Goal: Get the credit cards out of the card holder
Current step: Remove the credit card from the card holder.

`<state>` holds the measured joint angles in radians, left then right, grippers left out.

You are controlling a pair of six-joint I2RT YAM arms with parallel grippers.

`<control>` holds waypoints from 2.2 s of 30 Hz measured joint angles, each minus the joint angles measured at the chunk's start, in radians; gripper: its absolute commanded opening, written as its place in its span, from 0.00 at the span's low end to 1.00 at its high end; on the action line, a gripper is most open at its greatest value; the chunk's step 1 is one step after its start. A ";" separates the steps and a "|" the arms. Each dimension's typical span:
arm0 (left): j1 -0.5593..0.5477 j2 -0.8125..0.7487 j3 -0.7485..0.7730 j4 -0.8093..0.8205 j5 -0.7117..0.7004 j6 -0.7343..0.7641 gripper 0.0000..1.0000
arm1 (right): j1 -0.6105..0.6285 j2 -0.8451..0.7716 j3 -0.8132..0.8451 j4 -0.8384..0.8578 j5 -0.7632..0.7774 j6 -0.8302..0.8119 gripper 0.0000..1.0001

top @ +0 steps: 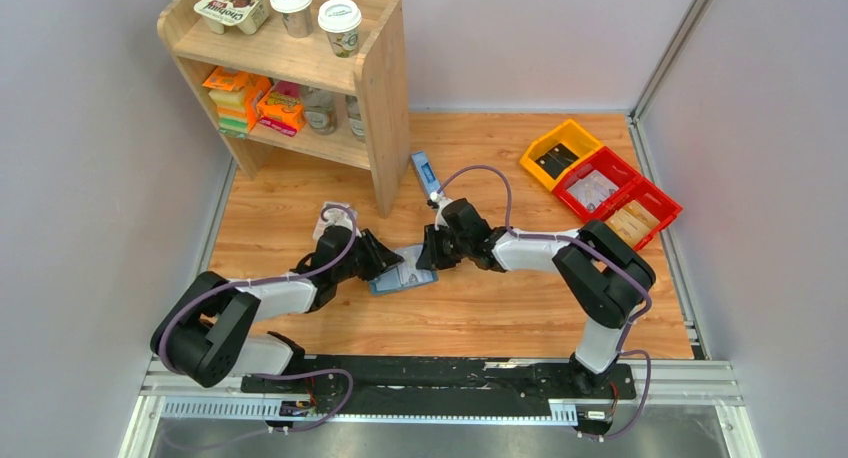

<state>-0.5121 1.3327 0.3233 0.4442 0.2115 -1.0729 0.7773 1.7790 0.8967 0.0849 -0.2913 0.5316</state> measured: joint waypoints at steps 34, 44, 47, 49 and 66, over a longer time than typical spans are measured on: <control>0.027 0.186 -0.060 0.326 0.153 -0.111 0.21 | -0.048 0.073 -0.027 0.176 -0.099 0.129 0.17; 0.043 0.053 -0.097 0.211 0.125 -0.116 0.18 | -0.048 0.111 -0.025 0.232 -0.129 0.177 0.17; 0.045 -0.002 -0.100 0.155 0.114 -0.114 0.14 | -0.049 0.112 -0.024 0.235 -0.130 0.181 0.17; 0.046 -0.048 -0.100 0.099 0.100 -0.110 0.10 | -0.050 0.112 -0.024 0.235 -0.130 0.183 0.17; 0.051 -0.421 -0.101 -0.289 0.014 -0.030 0.00 | -0.052 0.115 -0.012 0.227 -0.130 0.183 0.24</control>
<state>-0.4610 0.9119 0.2226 0.1551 0.2256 -1.1027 0.7250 1.8938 0.8848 0.3119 -0.4217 0.7151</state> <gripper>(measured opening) 0.008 0.193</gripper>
